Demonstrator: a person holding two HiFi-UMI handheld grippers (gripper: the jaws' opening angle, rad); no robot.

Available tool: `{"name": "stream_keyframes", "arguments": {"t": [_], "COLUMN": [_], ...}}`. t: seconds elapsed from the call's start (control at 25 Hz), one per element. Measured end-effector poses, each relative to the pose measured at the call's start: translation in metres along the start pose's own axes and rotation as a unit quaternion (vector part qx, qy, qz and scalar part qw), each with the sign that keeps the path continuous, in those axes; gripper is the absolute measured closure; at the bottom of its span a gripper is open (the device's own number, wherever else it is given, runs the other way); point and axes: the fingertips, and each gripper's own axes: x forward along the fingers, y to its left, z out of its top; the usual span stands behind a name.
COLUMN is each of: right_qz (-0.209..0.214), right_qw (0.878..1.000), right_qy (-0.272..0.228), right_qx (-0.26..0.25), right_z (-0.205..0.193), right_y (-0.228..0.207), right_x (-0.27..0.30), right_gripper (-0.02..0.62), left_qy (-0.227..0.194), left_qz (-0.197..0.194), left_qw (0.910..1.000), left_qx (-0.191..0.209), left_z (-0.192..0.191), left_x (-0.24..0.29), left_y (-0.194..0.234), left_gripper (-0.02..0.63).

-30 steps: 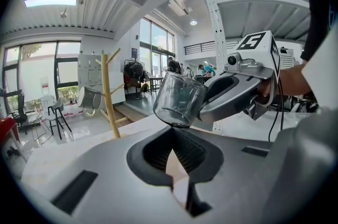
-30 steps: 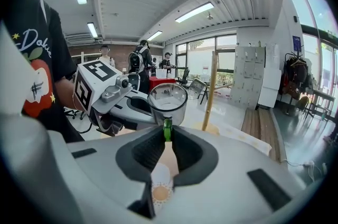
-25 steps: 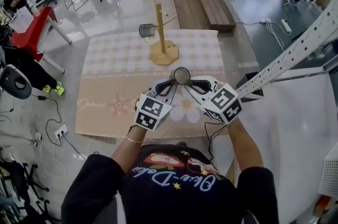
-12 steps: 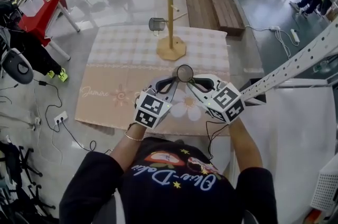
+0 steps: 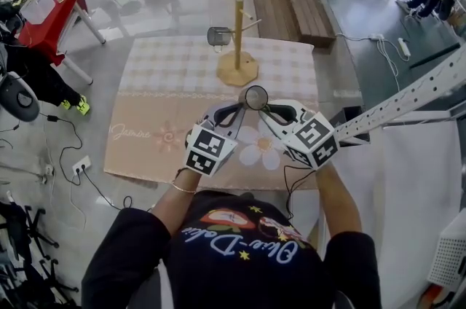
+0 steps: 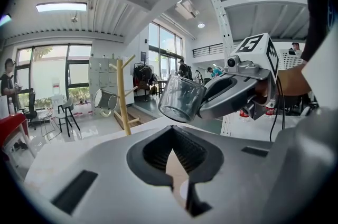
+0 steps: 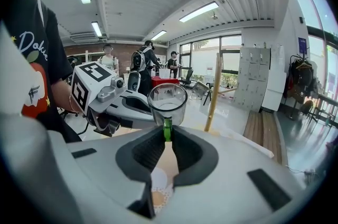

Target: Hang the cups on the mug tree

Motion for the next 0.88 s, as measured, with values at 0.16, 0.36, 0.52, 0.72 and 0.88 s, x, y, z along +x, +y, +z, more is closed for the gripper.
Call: {"name": "stream_keyframes", "arguments": {"t": [0.16,0.36,0.52,0.72,0.88], "right_qz": [-0.012,-0.023,-0.035,-0.04,-0.049], "right_qw": [1.0,1.0,0.999,0.999,0.999], "right_qy": [-0.004,0.001,0.002,0.01,0.021], "right_qx": [0.002,0.01,0.015,0.014,0.012], "right_z": [0.007,0.008,0.011,0.014,0.014], "right_y": [-0.006,-0.013,-0.017,-0.019,-0.023], "right_x": [0.004,0.01,0.014,0.017,0.02], "right_gripper": [0.549,0.549,0.549,0.549,0.549], "left_qy": [0.003,0.002,-0.001,-0.004,-0.008], "left_qz": [-0.007,-0.015,-0.02,-0.03,-0.035], "left_qw": [1.0,0.9999,0.9998,0.9995,0.9993], "left_qx": [0.001,-0.002,-0.005,-0.01,-0.013], "left_z": [0.002,0.001,0.001,0.001,0.0], "left_x": [0.002,0.004,0.006,0.008,0.008], "left_y": [0.009,0.018,0.025,0.027,0.032], "left_gripper": [0.603,0.603,0.603,0.603,0.603]}}
